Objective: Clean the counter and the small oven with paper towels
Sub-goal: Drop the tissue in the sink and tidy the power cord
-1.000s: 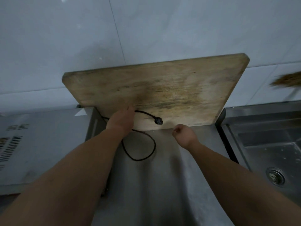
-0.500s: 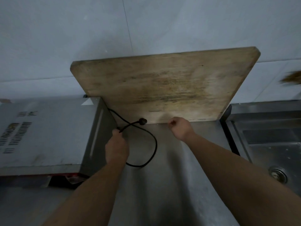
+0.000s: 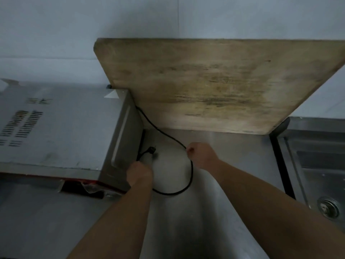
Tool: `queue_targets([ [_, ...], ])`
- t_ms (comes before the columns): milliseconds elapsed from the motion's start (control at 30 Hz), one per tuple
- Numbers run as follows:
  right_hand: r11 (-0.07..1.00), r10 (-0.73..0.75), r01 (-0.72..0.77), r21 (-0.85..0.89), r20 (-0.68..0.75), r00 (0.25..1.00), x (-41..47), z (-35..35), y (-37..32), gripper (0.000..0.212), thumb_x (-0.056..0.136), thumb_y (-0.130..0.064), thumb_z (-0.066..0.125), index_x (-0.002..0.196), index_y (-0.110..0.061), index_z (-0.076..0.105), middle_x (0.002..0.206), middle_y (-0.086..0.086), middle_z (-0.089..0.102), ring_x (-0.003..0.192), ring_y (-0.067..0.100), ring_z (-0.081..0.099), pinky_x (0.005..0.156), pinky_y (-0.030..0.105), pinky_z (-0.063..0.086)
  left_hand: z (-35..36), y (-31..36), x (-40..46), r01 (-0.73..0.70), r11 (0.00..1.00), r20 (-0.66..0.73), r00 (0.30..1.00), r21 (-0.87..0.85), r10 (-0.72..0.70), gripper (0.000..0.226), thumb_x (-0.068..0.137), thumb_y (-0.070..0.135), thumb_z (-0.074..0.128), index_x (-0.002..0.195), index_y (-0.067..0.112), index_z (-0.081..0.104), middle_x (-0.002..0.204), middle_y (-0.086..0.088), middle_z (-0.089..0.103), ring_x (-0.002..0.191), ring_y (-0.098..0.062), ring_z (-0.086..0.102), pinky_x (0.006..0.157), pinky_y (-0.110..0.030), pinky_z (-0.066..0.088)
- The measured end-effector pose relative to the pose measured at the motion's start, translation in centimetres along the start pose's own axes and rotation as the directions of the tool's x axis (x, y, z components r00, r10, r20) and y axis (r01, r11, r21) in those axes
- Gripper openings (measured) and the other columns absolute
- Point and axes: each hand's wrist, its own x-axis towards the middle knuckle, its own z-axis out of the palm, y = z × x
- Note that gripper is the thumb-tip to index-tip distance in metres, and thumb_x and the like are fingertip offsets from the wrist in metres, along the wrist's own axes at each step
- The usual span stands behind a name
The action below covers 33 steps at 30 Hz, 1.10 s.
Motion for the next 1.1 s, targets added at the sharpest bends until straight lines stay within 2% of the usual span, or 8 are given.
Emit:
queue_targets([
  [167, 0.979, -0.043, 0.099, -0.179, 0.292, 0.956, -0.2, 5.0, 0.0, 0.038, 0.095, -0.035, 0.053, 0.13, -0.022, 0.059, 0.137, 0.002, 0.055, 0.126, 0.023, 0.05, 0.107, 0.031, 0.039, 2.1, 0.1, 2.7, 0.063, 0.989, 0.019, 0.998, 0.134, -0.066, 0.044, 0.107, 0.02, 0.037, 0.142, -0.003, 0.046, 0.148, -0.021, 0.045, 0.135, -0.032, 0.047, 0.106, -0.035, 0.04],
  [333, 0.916, -0.031, 0.217, -0.338, 0.479, 0.877, -0.2, 7.7, 0.9, 0.041, 0.091, -0.041, 0.056, 0.123, -0.017, 0.059, 0.121, 0.008, 0.054, 0.112, 0.029, 0.055, 0.095, 0.041, 0.048, 3.9, 0.5, 5.0, 0.011, 0.97, 0.042, 0.999, 0.245, -0.022, 0.042, 0.109, 0.013, 0.027, 0.146, -0.001, 0.043, 0.152, -0.018, 0.041, 0.14, -0.03, 0.04, 0.113, -0.036, 0.037],
  [433, 0.88, -0.032, 0.245, -0.406, 0.465, 0.885, 0.5, 8.0, 2.6, 0.04, 0.089, -0.042, 0.058, 0.12, -0.017, 0.059, 0.118, 0.008, 0.052, 0.108, 0.029, 0.054, 0.09, 0.041, 0.049, 4.8, 0.9, 6.6, 0.001, 0.96, 0.09, 0.996, 0.279, -0.027, 0.043, 0.109, 0.013, 0.027, 0.149, -0.001, 0.038, 0.155, -0.018, 0.036, 0.143, -0.03, 0.036, 0.114, -0.037, 0.035],
  [600, 0.806, -0.06, 0.28, -0.522, 0.399, 0.915, 2.4, 7.1, 5.0, 0.031, 0.089, -0.029, 0.053, 0.114, -0.013, 0.06, 0.114, 0.011, 0.053, 0.104, 0.03, 0.054, 0.086, 0.039, 0.046, 5.7, 3.0, 8.4, 0.065, 0.987, 0.101, 0.992, 0.149, -0.081, 0.048, 0.108, 0.016, 0.034, 0.15, -0.008, 0.028, 0.158, -0.023, 0.028, 0.144, -0.034, 0.035, 0.112, -0.038, 0.034],
  [800, 0.869, 0.028, 0.038, -0.494, 0.126, 0.992, 6.2, 3.6, 8.1, 0.031, 0.088, -0.029, 0.049, 0.114, -0.014, 0.057, 0.115, 0.01, 0.054, 0.106, 0.033, 0.057, 0.089, 0.041, 0.049, 6.3, 6.1, 10.6, 0.087, 0.996, 0.07, 0.994, -0.014, -0.086, 0.058, 0.108, 0.021, 0.037, 0.154, -0.009, 0.016, 0.161, -0.023, 0.022, 0.143, -0.032, 0.036, 0.108, -0.036, 0.036],
  [933, 0.894, 0.171, -0.096, -0.438, 0.136, 0.976, 8.4, 0.5, 9.6, 0.036, 0.089, -0.031, 0.047, 0.12, -0.015, 0.055, 0.124, 0.011, 0.051, 0.11, 0.035, 0.058, 0.092, 0.044, 0.05, 6.5, 7.5, 10.6, 0.012, 1.0, -0.024, 1.0, -0.014, -0.012, 0.052, 0.104, 0.015, 0.04, 0.149, -0.009, 0.027, 0.152, -0.025, 0.038, 0.136, -0.037, 0.044, 0.107, -0.041, 0.039],
  [1033, 0.897, 0.173, -0.098, -0.431, 0.138, 0.975, 8.5, -0.3, 10.1, 0.037, 0.089, -0.031, 0.047, 0.123, -0.017, 0.055, 0.127, 0.008, 0.052, 0.113, 0.032, 0.056, 0.093, 0.043, 0.049, 7.0, 7.7, 9.5, -0.176, 0.981, -0.09, 0.979, 0.079, 0.183, 0.037, 0.103, 0.012, 0.035, 0.134, 0.002, 0.052, 0.143, -0.018, 0.048, 0.127, -0.032, 0.05, 0.104, -0.037, 0.038],
  [1100, 0.91, 0.159, -0.099, -0.403, 0.118, 0.98, 8.0, -0.2, 9.9, 0.035, 0.09, -0.03, 0.046, 0.121, -0.018, 0.055, 0.127, 0.008, 0.054, 0.114, 0.031, 0.056, 0.093, 0.042, 0.049, 7.4, 7.3, 8.8, -0.271, 0.959, -0.138, 0.95, 0.086, 0.281, 0.035, 0.1, 0.015, 0.036, 0.129, 0.008, 0.054, 0.137, -0.013, 0.053, 0.123, -0.028, 0.051, 0.101, -0.033, 0.035],
])
